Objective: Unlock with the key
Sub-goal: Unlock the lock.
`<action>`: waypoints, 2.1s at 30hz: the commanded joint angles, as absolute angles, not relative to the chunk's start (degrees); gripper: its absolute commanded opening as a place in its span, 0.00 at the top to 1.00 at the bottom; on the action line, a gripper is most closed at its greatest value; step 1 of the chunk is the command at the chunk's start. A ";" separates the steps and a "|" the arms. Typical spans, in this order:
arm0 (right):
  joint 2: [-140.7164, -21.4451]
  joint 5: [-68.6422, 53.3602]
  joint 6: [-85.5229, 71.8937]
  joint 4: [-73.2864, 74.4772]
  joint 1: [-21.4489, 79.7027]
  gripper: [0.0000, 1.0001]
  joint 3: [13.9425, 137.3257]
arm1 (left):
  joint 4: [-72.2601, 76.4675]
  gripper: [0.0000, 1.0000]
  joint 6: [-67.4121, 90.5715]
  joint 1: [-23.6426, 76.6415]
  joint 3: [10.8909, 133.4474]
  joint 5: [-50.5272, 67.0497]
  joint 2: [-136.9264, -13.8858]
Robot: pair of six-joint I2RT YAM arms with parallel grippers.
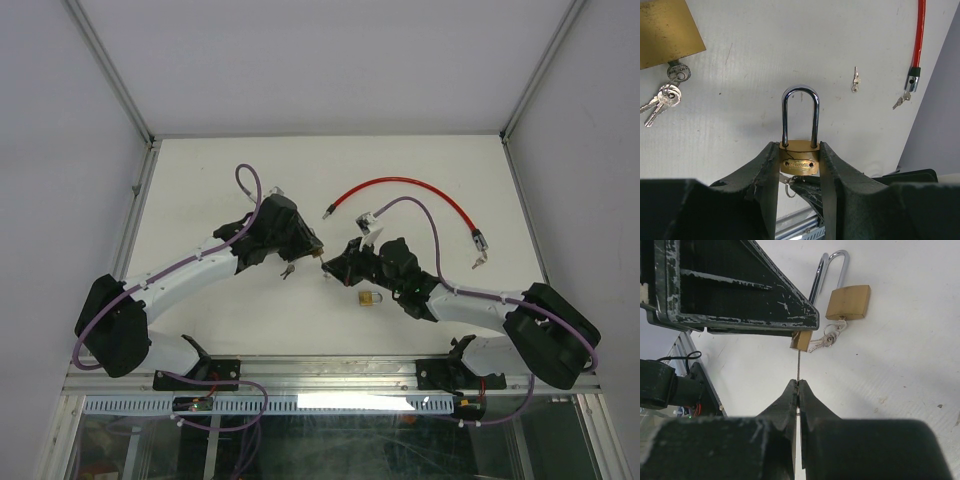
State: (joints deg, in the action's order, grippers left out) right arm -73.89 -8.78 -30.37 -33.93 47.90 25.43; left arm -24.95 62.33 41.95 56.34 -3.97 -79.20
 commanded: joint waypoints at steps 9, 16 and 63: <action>-74.33 -5.12 -35.64 -39.09 48.16 1.00 27.13 | -21.62 0.99 64.49 47.01 56.10 -10.18 -77.96; -74.74 -3.43 -36.23 -42.86 48.08 1.00 25.66 | -20.30 1.00 64.47 50.20 55.80 -10.75 -79.91; -81.02 -23.58 -43.26 -83.03 38.10 1.00 20.99 | 0.06 1.00 64.69 57.22 42.66 1.88 -68.74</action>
